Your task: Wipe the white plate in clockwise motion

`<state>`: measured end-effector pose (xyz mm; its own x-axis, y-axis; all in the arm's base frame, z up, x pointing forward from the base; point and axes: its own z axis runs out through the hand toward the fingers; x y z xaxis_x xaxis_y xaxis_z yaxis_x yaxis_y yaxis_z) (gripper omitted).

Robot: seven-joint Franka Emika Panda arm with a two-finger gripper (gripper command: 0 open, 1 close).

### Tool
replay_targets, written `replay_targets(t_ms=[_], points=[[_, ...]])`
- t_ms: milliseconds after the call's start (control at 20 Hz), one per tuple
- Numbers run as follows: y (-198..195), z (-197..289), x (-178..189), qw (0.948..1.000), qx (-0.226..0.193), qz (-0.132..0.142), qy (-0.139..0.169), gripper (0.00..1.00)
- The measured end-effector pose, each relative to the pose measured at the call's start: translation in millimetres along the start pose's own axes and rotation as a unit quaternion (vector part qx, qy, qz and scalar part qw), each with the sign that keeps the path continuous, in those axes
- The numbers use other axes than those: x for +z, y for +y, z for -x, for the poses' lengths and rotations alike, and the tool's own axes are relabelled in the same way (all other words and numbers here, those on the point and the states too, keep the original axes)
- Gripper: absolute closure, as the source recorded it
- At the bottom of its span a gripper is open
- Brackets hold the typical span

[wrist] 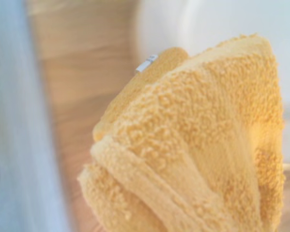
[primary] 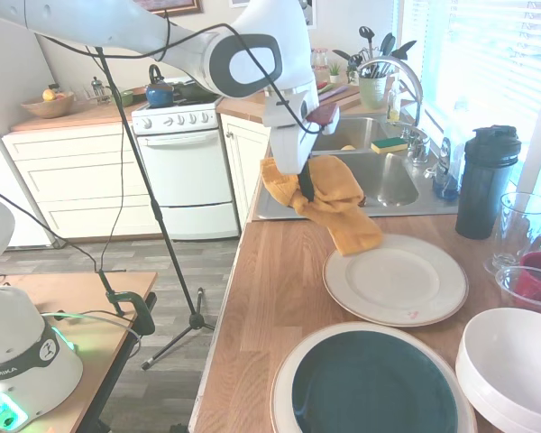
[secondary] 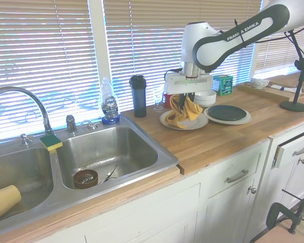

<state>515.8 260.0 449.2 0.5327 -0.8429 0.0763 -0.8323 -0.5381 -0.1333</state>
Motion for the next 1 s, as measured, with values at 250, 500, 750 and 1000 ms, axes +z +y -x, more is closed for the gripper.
replay_targets(t_ms=[250,500,750,1000], points=[[4,51,-14,0.9997,-0.022,0.0,-0.015,1.0],[19,75,7,0.9993,-0.031,0.011,-0.017,1.0],[37,77,49,0.9991,-0.033,-0.02,-0.019,1.0],[56,71,86,0.9971,-0.048,-0.054,-0.023,1.0]])
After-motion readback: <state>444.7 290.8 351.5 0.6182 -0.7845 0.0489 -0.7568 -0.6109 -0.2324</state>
